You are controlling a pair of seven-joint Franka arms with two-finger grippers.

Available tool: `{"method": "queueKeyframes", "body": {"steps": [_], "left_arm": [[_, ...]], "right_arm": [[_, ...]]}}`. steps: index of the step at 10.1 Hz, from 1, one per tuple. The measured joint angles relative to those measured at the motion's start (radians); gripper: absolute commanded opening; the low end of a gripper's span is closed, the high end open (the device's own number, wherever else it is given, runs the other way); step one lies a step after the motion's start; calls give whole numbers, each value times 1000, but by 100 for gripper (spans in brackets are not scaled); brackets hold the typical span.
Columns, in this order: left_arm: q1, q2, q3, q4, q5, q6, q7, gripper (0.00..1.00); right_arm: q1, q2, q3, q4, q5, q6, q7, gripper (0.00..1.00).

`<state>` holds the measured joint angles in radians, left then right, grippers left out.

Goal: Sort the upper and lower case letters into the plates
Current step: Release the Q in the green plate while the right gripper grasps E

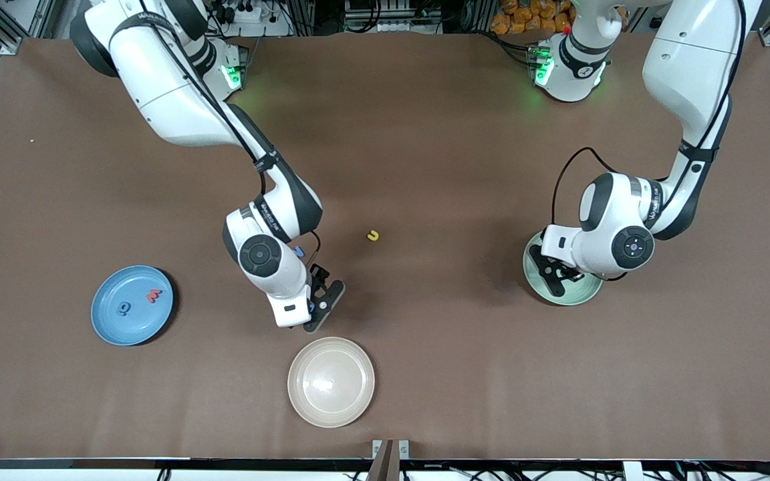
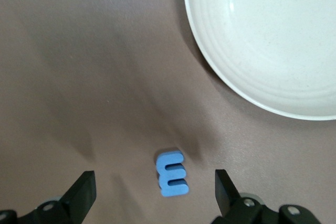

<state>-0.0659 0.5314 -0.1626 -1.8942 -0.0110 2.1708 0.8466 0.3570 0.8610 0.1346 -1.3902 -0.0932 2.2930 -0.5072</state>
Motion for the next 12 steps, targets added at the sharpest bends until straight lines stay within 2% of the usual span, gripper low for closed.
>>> {"method": "queueKeyframes", "body": {"steps": [4,5,6,9,12], "left_arm": [[-8,0,-3,5,-78,6,-50,100],[-12,-1,-18,10,-84,6,-135,100],[-16,-2,-49,21,-87,7,-239,100],[-58,-2,-137,71,-89,7,-597,100],[-113,5,-140,101,-89,8,-696,100]], "right_arm": [[-11,42,-2,0,0,20,-45,100],[-11,49,-1,0,0,28,-47,14],[-11,49,-2,1,0,33,-48,0],[-15,49,-2,15,-1,48,-90,0],[-30,49,-2,20,0,53,-132,0]]}}
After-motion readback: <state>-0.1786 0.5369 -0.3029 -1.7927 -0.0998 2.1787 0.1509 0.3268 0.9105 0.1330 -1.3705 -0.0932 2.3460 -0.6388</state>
